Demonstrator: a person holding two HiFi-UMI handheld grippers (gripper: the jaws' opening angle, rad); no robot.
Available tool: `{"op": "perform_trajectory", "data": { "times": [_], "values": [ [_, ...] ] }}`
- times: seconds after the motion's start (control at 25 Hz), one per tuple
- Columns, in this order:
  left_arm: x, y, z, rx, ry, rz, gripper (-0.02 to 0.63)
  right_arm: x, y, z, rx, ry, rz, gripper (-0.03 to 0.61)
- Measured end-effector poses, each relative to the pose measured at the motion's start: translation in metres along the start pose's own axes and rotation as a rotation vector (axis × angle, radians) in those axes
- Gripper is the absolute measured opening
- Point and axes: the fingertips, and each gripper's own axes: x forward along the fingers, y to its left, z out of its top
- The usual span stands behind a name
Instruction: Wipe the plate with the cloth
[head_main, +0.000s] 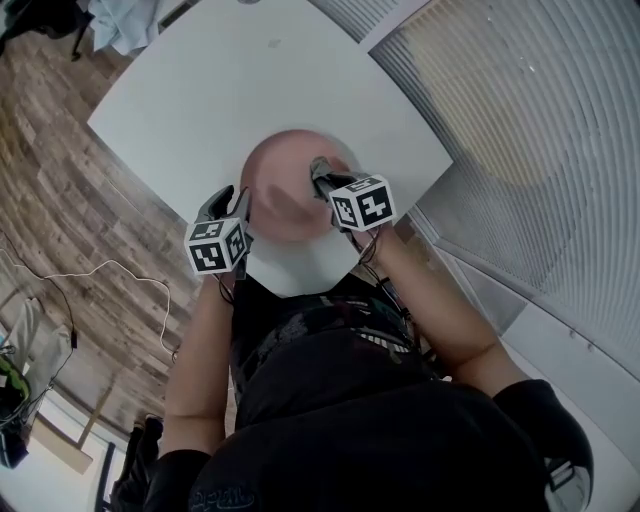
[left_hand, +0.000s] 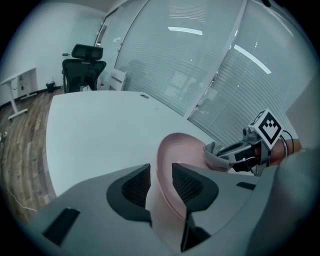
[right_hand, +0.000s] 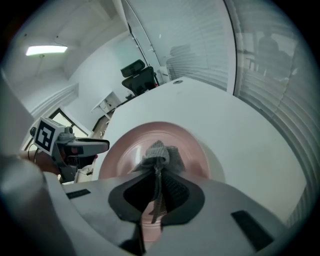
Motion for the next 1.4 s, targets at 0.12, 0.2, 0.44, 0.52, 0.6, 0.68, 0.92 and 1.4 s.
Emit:
{"op": "perform_trajectory", "data": {
  "times": [0.12,0.2,0.44,0.52,0.6,0.68,0.92,1.4],
  "values": [
    [0.008,0.004,-0.003,-0.007,0.022,0.003,0.14,0.008,-0.009,-0.001,-0.03,0.046,-0.053,0.038],
    [0.013,0.004,-0.007,-0.007,0.038,0.009,0.14,0.013,-0.015,-0.002,-0.047,0.081,-0.073,0.038],
    [0.023,0.009,-0.013,-0.014,0.078,0.03,0.117,0.026,-0.028,-0.008,-0.076,0.173,-0.131,0.038],
    [0.023,0.008,-0.013,-0.014,0.083,0.026,0.078,0.027,-0.029,-0.007,-0.109,0.19,-0.15,0.038],
    [0.024,0.007,-0.012,-0.01,0.084,0.029,0.049,0.029,-0.028,-0.007,-0.127,0.212,-0.161,0.037],
    [0.024,0.007,-0.012,-0.016,0.083,0.032,0.043,0.03,-0.03,-0.005,-0.129,0.229,-0.167,0.037],
    [0.025,0.005,-0.012,-0.018,0.074,0.02,0.04,0.038,-0.039,0.016,-0.171,0.196,-0.195,0.038],
    [0.024,0.0,-0.014,-0.065,0.07,0.012,0.041,0.096,0.058,0.068,-0.411,0.202,0.108,0.038]
  ]
}}
